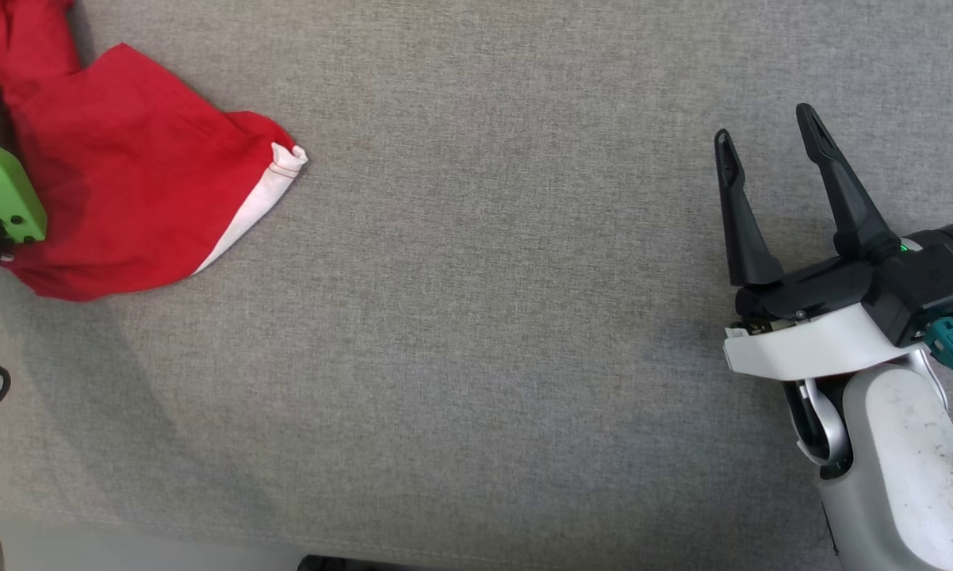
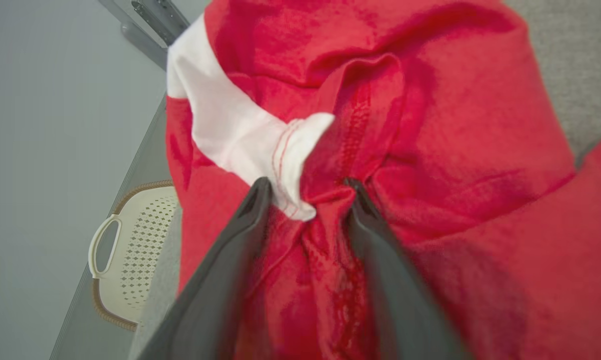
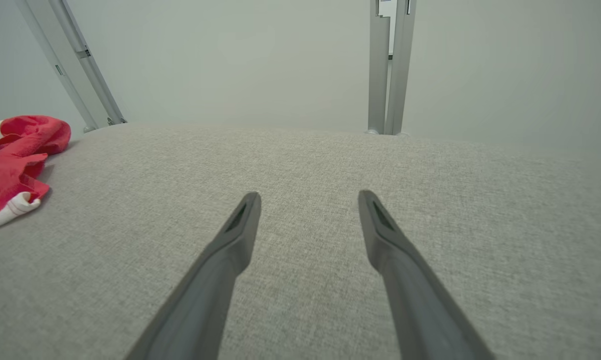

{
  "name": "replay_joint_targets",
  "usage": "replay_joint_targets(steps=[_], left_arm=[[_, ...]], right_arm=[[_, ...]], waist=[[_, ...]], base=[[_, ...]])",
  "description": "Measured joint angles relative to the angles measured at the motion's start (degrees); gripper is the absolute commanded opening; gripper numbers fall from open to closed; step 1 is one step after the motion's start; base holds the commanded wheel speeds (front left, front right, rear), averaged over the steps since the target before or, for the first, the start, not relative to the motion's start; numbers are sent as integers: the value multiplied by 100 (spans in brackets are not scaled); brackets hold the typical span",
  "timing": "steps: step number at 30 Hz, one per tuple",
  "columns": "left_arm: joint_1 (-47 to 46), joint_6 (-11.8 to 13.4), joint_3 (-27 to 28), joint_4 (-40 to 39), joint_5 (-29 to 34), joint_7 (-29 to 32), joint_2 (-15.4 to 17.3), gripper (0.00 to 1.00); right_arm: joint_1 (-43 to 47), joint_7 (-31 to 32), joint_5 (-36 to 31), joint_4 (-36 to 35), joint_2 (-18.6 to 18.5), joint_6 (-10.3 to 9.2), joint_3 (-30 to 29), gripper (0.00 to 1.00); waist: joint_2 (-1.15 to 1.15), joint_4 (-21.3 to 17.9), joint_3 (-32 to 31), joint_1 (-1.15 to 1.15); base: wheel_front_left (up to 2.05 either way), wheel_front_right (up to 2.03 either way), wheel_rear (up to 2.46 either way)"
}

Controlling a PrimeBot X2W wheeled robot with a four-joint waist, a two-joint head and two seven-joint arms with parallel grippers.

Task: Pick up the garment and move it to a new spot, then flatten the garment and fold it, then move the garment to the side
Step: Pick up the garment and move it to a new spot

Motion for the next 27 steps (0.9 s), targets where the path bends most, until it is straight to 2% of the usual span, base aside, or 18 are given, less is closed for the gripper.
replay_joint_targets(steps=[7, 12, 27], left_arm=[[-155, 76, -114, 115, 81, -849, 57, 0], [-171, 102, -229, -234, 188, -1107, 58, 0], [954, 70, -662, -2908, 333, -1029, -230, 0]], right_arm=[[1, -77, 9, 199, 60, 0, 9, 100], [7, -185, 83, 436, 116, 0, 46, 100], [276, -386, 450, 1096, 325, 0, 166, 100]], waist=[[0, -12, -167, 0], [0, -3, -466, 0], [0, -159, -1826, 0]], base=[[0, 0, 0], [0, 0, 0], [0, 0, 0]])
